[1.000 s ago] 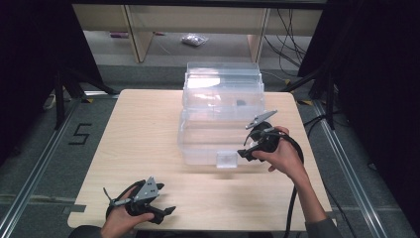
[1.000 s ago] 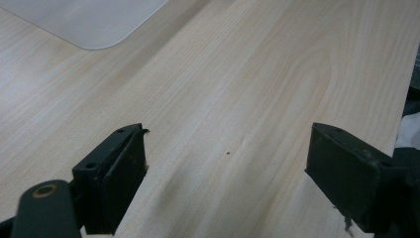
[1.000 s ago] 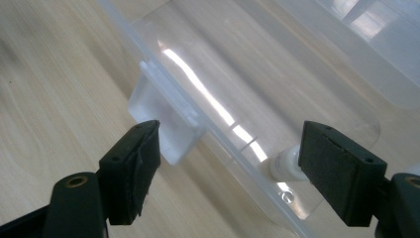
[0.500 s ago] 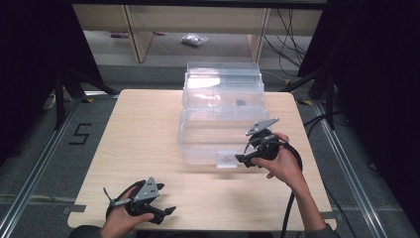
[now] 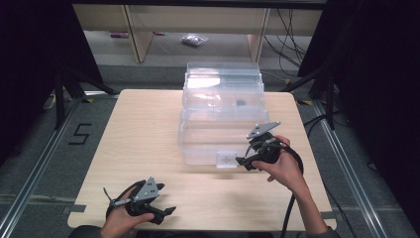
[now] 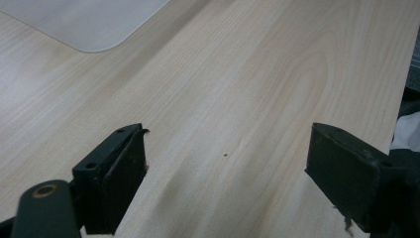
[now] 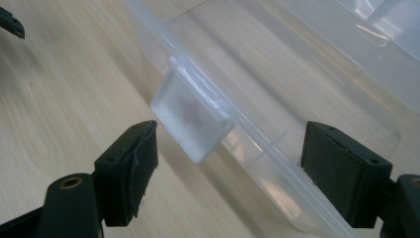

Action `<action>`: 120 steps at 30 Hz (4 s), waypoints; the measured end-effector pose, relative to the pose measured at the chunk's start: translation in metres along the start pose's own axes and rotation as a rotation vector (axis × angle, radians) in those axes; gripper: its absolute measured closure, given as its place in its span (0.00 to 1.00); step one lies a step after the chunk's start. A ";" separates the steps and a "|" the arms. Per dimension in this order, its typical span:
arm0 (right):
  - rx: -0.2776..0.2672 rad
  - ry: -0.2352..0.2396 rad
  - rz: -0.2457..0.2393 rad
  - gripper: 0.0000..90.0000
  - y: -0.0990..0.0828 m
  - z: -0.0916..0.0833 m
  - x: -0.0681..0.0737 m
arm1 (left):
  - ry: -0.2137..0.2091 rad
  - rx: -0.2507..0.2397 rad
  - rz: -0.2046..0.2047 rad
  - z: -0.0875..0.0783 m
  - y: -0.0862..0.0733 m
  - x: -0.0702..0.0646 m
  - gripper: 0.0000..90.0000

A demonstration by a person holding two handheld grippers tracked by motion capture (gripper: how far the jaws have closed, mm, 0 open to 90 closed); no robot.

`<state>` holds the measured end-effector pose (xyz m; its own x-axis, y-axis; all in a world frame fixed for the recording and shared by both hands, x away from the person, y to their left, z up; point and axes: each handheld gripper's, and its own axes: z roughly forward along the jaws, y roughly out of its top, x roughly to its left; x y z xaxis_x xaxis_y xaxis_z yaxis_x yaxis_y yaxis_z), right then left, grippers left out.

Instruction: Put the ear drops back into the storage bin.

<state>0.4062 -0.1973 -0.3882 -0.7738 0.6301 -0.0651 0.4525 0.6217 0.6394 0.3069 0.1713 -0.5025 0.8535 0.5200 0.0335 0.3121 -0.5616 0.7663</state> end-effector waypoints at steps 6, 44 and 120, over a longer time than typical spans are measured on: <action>-0.001 0.005 0.000 0.25 -0.005 -0.002 0.002 | -0.003 -0.004 -0.003 0.000 0.000 0.000 0.17; -0.043 0.004 -0.002 0.23 -0.029 -0.001 0.024 | 0.002 -0.007 0.001 0.000 0.001 0.000 0.17; -0.039 0.044 0.093 0.20 -0.121 0.013 0.053 | 0.006 0.002 0.004 0.000 0.000 0.000 0.17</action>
<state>0.3163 -0.2332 -0.4790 -0.7486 0.6624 0.0290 0.5060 0.5425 0.6705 0.3066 0.1709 -0.5024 0.8524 0.5213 0.0402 0.3096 -0.5652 0.7647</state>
